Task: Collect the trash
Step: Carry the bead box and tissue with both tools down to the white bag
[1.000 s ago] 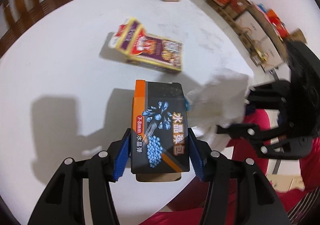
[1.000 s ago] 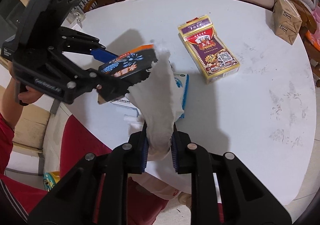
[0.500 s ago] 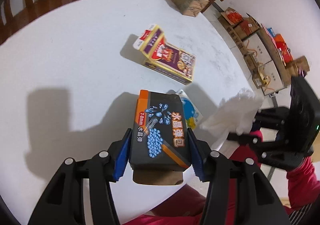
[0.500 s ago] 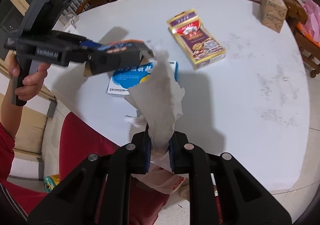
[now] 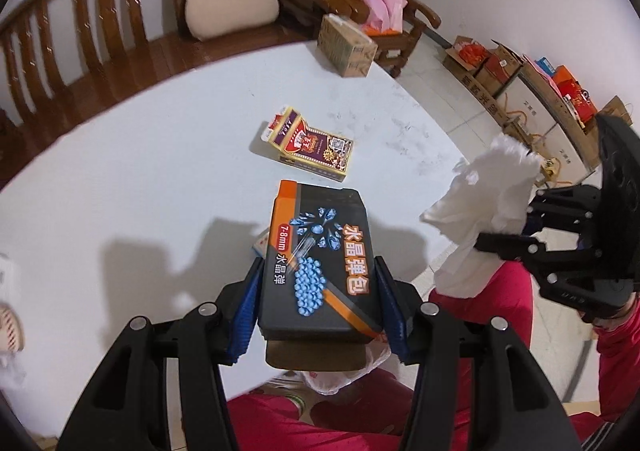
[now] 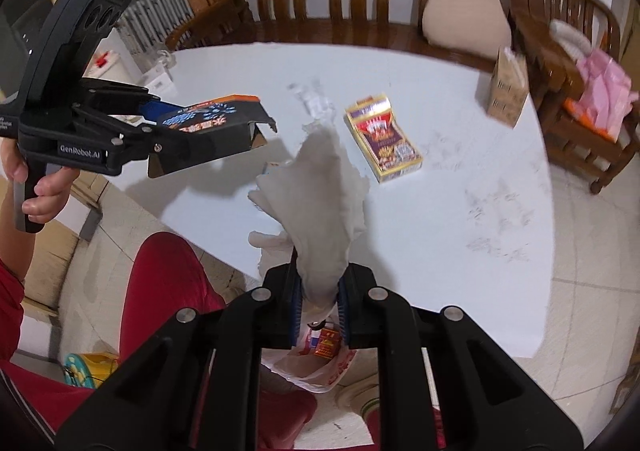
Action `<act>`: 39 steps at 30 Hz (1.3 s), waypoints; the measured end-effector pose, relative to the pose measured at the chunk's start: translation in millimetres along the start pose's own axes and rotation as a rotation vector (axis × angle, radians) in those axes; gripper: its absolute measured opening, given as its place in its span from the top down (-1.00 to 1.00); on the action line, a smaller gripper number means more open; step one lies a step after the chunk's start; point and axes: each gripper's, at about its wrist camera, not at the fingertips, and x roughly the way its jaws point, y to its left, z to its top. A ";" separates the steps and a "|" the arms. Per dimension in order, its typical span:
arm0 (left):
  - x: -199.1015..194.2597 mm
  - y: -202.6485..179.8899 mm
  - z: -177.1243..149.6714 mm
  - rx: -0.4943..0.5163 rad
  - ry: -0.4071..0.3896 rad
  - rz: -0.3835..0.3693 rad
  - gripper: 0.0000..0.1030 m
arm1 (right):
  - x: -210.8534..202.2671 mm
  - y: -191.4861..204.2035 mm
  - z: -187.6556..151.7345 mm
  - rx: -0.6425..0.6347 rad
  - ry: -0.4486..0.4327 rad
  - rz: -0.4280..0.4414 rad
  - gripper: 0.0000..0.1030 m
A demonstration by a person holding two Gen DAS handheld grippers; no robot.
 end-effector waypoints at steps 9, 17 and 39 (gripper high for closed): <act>-54.9 -47.4 -50.4 0.028 -0.087 0.058 0.00 | -55.1 42.7 -21.9 -0.095 -0.063 -0.048 0.71; -58.9 -74.7 -90.7 0.026 -0.082 0.031 0.00 | -71.0 76.9 -54.1 -0.146 -0.073 -0.052 0.71; 36.1 -87.6 -170.9 -0.006 -0.023 0.071 0.00 | -7.0 90.1 -119.8 -0.098 0.072 -0.021 0.71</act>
